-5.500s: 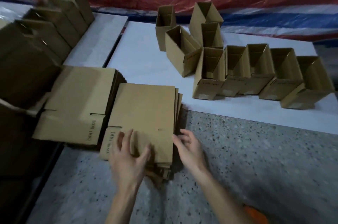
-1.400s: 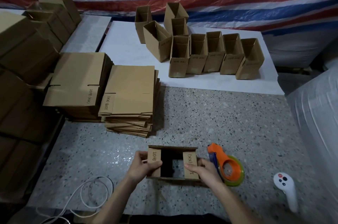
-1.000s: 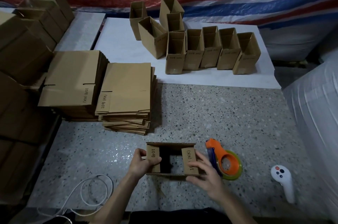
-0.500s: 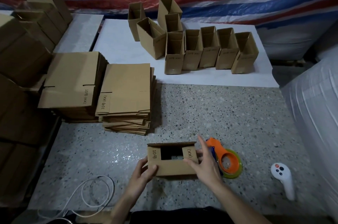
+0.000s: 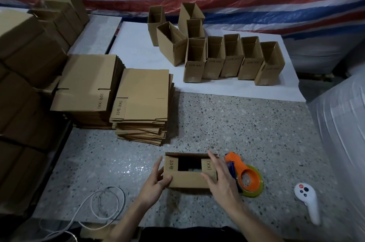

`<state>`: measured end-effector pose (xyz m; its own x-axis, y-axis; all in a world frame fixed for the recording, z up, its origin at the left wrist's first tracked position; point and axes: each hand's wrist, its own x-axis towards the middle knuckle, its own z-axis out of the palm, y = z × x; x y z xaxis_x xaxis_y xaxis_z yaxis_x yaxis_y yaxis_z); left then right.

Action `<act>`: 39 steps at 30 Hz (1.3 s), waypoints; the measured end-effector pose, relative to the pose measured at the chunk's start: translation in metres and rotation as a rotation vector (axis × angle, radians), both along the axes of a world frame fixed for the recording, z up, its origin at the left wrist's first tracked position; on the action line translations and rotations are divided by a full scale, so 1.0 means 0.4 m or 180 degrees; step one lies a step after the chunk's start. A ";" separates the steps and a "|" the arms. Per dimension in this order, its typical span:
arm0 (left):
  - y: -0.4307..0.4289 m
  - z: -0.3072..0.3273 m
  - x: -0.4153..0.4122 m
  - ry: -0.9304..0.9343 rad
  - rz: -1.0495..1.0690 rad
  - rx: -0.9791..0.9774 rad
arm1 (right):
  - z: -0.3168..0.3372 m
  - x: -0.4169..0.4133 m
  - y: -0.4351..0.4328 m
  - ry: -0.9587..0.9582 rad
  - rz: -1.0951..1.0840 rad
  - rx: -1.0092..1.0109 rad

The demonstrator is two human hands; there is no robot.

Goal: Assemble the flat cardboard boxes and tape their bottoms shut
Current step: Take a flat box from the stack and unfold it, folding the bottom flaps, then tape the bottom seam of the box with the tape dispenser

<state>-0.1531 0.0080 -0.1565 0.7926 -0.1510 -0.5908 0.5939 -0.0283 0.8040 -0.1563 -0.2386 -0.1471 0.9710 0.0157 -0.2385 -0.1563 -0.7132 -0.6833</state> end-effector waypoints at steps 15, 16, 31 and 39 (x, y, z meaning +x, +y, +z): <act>-0.047 -0.039 -0.057 -0.1287 -0.0952 0.1708 | -0.038 -0.051 0.016 0.0114 -0.0072 -0.0470; -0.051 -0.039 -0.054 -0.1283 -0.0918 0.1736 | -0.034 -0.047 0.018 0.0159 -0.0127 -0.0436; -0.044 -0.011 -0.046 -0.1117 -0.0747 0.1587 | -0.204 -0.017 -0.234 0.1392 -0.0814 -0.1086; -0.043 -0.019 -0.044 -0.1129 -0.0932 0.1957 | -0.174 0.055 -0.224 0.1042 -0.0793 -0.1010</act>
